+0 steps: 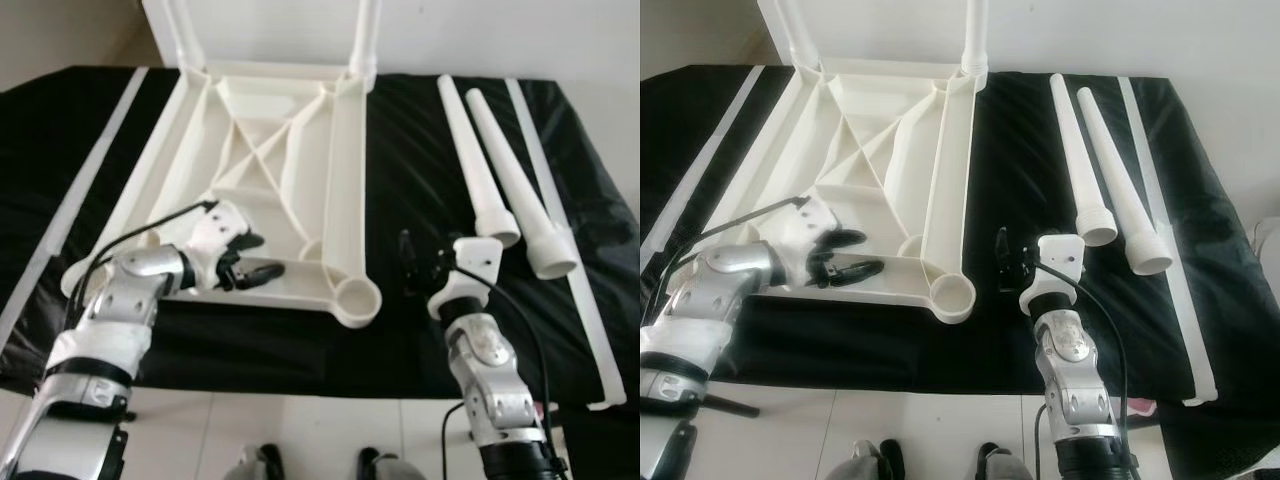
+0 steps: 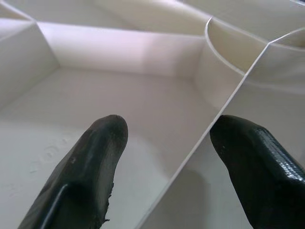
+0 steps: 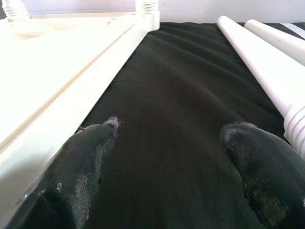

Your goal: Building children table

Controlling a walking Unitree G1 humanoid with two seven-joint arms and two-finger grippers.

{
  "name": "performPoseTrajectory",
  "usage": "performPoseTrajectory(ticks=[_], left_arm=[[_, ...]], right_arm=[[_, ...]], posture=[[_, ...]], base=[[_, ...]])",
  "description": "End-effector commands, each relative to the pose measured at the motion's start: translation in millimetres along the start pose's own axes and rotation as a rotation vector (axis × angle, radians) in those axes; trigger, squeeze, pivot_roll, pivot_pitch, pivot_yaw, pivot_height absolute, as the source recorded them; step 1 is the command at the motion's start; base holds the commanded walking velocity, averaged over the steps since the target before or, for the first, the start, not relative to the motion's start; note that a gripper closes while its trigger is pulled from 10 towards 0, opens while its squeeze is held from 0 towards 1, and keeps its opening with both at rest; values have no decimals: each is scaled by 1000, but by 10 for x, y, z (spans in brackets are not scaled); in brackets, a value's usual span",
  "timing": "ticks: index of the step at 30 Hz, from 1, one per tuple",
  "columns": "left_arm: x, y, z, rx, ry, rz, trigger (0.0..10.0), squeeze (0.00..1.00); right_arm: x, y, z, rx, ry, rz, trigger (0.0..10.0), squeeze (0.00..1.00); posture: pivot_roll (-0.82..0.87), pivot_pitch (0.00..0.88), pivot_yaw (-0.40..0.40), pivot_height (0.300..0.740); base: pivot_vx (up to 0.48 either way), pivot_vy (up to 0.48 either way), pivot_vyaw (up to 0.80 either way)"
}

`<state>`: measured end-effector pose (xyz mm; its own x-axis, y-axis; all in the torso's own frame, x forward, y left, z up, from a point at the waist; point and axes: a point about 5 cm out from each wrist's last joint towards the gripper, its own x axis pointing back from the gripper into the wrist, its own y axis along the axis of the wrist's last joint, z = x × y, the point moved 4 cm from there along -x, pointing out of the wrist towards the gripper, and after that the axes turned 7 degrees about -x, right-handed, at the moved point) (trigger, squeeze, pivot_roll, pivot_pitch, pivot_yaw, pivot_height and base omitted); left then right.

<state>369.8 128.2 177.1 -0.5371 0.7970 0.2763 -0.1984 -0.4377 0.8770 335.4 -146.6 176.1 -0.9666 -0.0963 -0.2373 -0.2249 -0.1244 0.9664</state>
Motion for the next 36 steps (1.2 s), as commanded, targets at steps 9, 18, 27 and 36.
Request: performPoseTrajectory(ticks=[9,18,27,36], left_arm=[[4,-134,-66,-13,-35,66,10000,0],[13,-186,-45,-73,-23,114,0,0],[19,-249,-19,-110,-23,172,7686,0],[29,-275,34,-126,-8,190,3686,0]], right_arm=[[21,-39,-1,2,-4,10,10000,0],[19,-38,-1,1,-6,10,10000,0],[24,-39,5,-1,-6,9,10000,0],[40,-44,6,-3,-10,9,10000,0]], posture=[[-74,209,40,740],[-76,209,40,740],[-78,203,45,740],[-82,201,46,740]], base=[[0,0,0],[0,0,0],[0,0,0],[0,0,0]])
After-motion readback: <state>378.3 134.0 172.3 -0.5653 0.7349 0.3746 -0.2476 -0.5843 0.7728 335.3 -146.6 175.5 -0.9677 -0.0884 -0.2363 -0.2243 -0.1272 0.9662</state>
